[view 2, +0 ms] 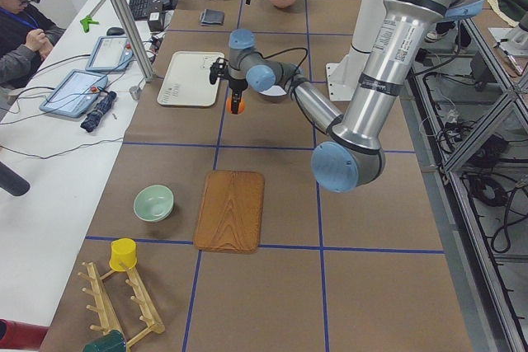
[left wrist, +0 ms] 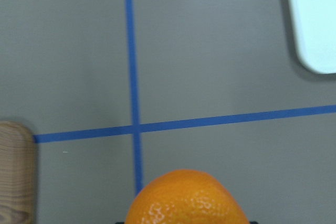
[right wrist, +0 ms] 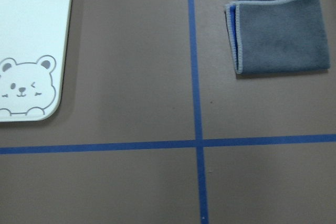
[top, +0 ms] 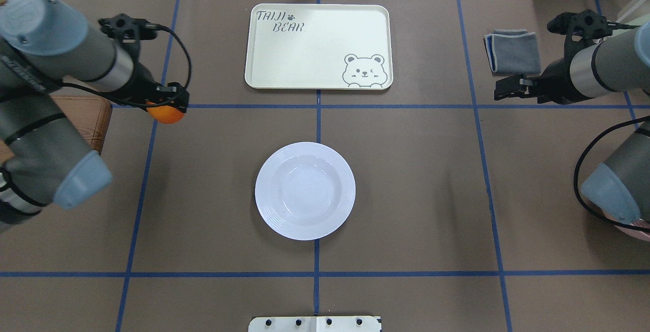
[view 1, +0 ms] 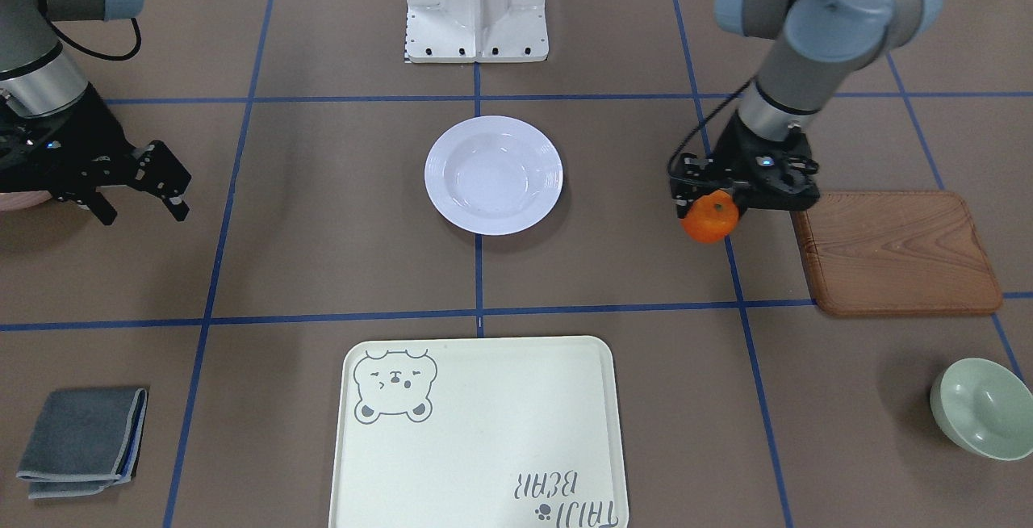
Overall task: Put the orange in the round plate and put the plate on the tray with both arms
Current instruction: 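Carry the orange over the white plate with the left gripper while the right arm advances, then release the orange onto the plate with the left gripper while the right gripper approaches, then grasp the white plate rim nearest the robot with the right gripper, then slide the plate with the right gripper toward the cream bear tray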
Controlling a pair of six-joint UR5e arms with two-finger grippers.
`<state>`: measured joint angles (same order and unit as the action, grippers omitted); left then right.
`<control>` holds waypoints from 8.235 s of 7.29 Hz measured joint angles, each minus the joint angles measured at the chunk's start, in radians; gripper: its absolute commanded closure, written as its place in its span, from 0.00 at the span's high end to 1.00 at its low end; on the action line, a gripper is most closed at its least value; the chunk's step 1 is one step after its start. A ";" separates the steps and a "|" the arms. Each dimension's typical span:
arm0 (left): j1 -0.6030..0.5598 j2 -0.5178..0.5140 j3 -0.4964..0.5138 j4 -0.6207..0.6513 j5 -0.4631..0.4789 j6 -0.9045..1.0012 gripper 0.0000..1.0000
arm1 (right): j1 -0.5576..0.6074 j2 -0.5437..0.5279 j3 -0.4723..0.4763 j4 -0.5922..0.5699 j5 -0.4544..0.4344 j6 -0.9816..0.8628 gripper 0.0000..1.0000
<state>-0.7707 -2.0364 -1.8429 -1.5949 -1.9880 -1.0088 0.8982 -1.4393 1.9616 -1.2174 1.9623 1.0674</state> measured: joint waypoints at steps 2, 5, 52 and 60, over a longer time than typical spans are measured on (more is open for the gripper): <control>0.154 -0.157 0.025 0.139 0.102 -0.168 0.00 | -0.075 0.010 -0.001 0.117 -0.057 0.230 0.98; 0.303 -0.283 0.135 0.157 0.195 -0.321 0.00 | -0.252 0.010 -0.001 0.294 -0.263 0.623 0.98; -0.900 0.305 0.453 0.134 -0.438 1.369 0.98 | -0.684 0.284 -0.101 0.442 -0.959 1.159 0.00; -0.896 0.383 0.318 0.128 -0.430 1.225 0.98 | -0.432 0.623 -0.627 0.429 -0.967 1.448 0.00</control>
<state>-1.6666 -1.6537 -1.5253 -1.4669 -2.4176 0.2163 0.4660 -0.8166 1.3342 -0.7883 0.9952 2.5159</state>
